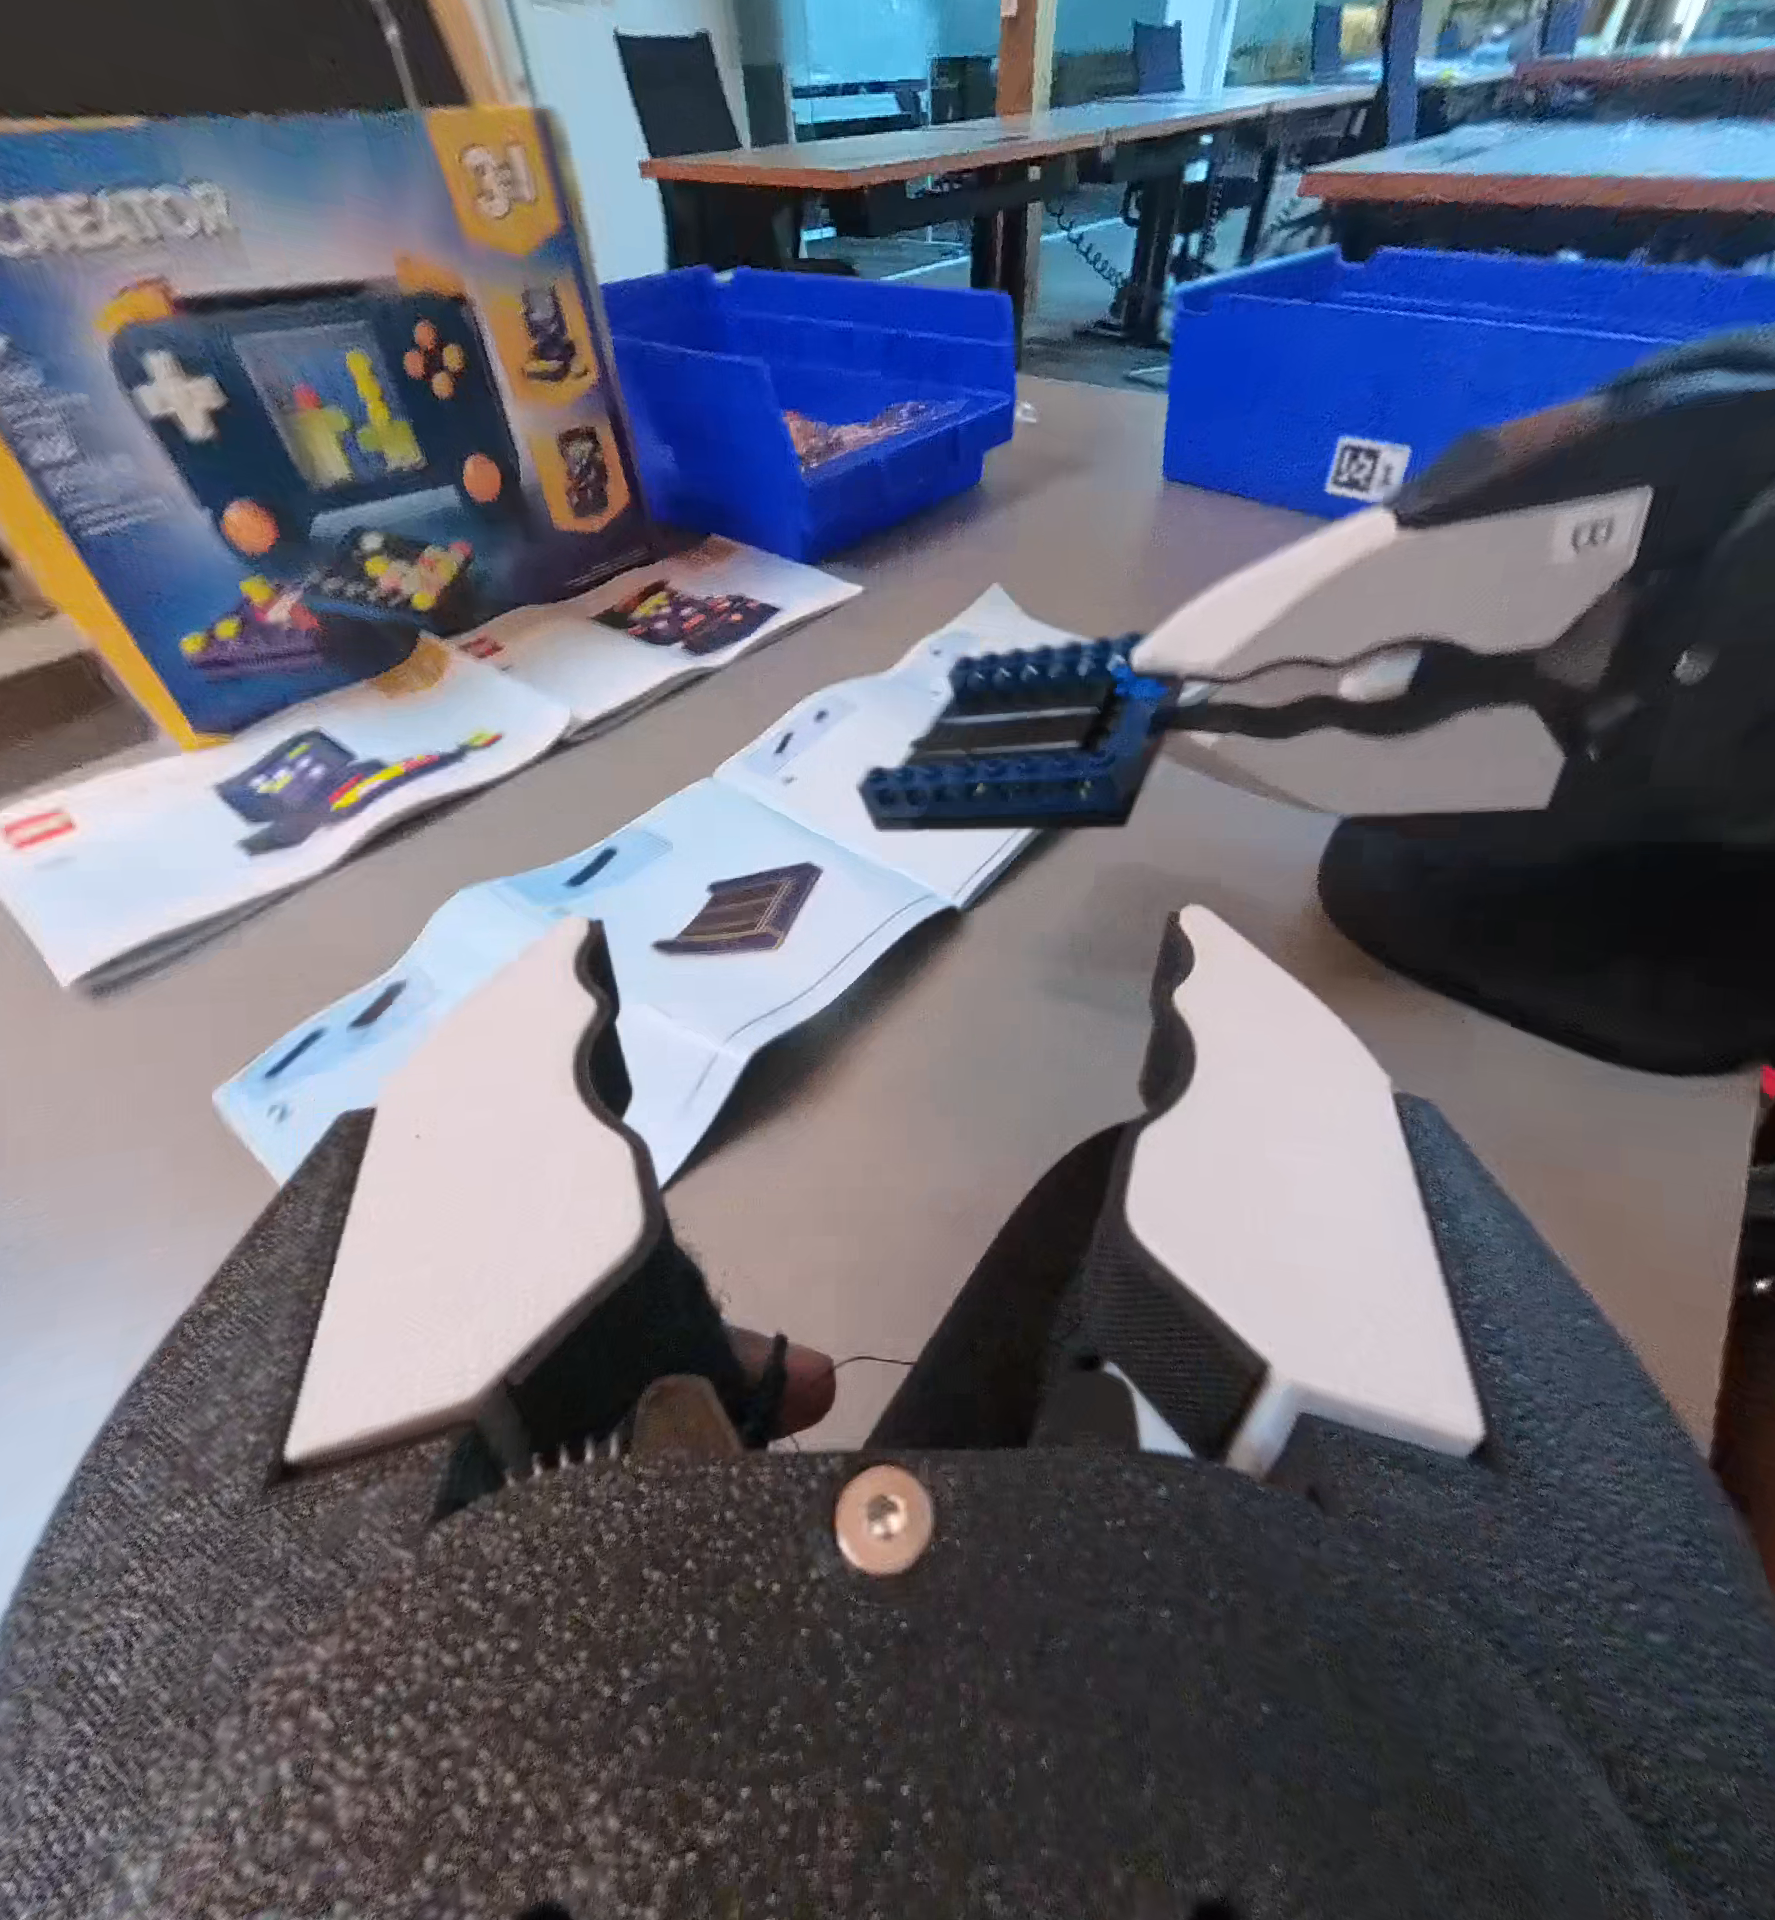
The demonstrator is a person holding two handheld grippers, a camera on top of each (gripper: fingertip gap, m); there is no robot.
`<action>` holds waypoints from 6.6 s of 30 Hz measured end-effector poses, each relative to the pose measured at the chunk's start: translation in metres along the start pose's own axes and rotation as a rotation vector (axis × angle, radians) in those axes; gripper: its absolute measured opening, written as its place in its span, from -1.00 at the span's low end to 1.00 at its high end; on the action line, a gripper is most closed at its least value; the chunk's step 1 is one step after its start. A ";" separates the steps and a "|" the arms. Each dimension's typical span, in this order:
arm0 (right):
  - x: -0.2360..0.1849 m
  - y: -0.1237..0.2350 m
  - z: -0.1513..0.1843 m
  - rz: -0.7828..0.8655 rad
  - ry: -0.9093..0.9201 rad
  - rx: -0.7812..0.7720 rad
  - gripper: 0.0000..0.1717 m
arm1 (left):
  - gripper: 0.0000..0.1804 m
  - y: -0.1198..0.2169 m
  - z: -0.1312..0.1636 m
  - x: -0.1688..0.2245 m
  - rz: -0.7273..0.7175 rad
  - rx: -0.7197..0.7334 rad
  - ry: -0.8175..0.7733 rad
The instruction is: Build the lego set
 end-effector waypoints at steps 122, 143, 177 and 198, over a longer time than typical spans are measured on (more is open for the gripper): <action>0.022 -0.007 0.152 -0.154 -1.410 0.428 0.45 | -0.20 0.044 -0.023 -0.121 -0.487 0.152 0.052; 0.016 -0.009 0.134 -0.246 -1.275 0.426 0.30 | -0.66 0.062 0.070 -0.195 -0.657 -1.247 0.106; 0.014 -0.008 0.122 -0.340 -1.206 0.474 0.17 | -0.74 0.138 0.069 -0.269 -0.095 -1.272 0.219; 0.016 -0.002 0.122 -0.299 -1.197 0.527 0.10 | -0.70 0.107 0.096 -0.272 -0.007 -1.521 0.188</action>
Point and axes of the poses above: each gripper's, where its closed fingertips meet, y back along the fingers, z out of its underside, x = y × z across the jaws, the point moved 8 cm from there along y, back along the fingers, and after that the axes turned 14 degrees about -x, right-handed, at the moved point
